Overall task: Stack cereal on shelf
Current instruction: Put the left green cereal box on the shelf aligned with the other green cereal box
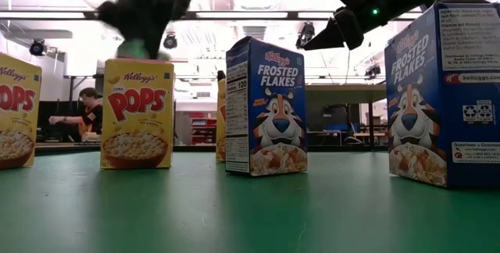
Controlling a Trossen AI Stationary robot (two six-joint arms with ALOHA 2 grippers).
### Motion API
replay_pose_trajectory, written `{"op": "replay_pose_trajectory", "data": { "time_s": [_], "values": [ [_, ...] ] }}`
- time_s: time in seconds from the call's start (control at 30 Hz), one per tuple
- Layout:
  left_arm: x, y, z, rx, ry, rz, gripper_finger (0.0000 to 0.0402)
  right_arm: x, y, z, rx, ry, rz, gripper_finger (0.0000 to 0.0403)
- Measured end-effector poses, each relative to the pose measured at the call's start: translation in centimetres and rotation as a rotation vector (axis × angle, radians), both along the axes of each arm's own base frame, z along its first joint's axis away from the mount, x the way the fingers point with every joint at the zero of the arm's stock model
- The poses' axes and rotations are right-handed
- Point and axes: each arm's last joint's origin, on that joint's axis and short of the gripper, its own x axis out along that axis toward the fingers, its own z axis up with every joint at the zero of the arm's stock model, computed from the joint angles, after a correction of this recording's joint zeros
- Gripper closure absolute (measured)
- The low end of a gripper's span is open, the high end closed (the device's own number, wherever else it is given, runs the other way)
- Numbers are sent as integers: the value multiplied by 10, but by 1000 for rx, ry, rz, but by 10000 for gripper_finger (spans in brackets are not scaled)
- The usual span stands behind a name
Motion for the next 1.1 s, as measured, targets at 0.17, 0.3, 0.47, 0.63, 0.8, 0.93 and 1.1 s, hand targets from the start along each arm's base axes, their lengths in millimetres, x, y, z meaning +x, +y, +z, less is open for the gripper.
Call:
{"op": "replay_pose_trajectory", "data": {
  "time_s": [0.17,0.3,0.47,0.63,0.8,0.93,1.1],
  "values": [
    [16,1,58,109,-174,-320,239,0,0,0,7,-4,-2,394],
    [37,4,96,313,-262,-559,239,0,0,0,7,-5,-2,394],
    [69,15,121,491,-258,-836,239,0,0,0,7,-4,-2,394],
    [97,42,122,593,-184,-973,239,-1,0,-2,13,22,-3,394],
    [110,86,95,555,-89,-978,239,-1,0,-3,15,32,-3,394],
    [111,120,79,490,-81,-907,239,-1,0,-4,15,39,-7,394],
    [114,141,72,451,-137,-856,239,-1,0,-4,16,39,-10,394]
  ]
}}
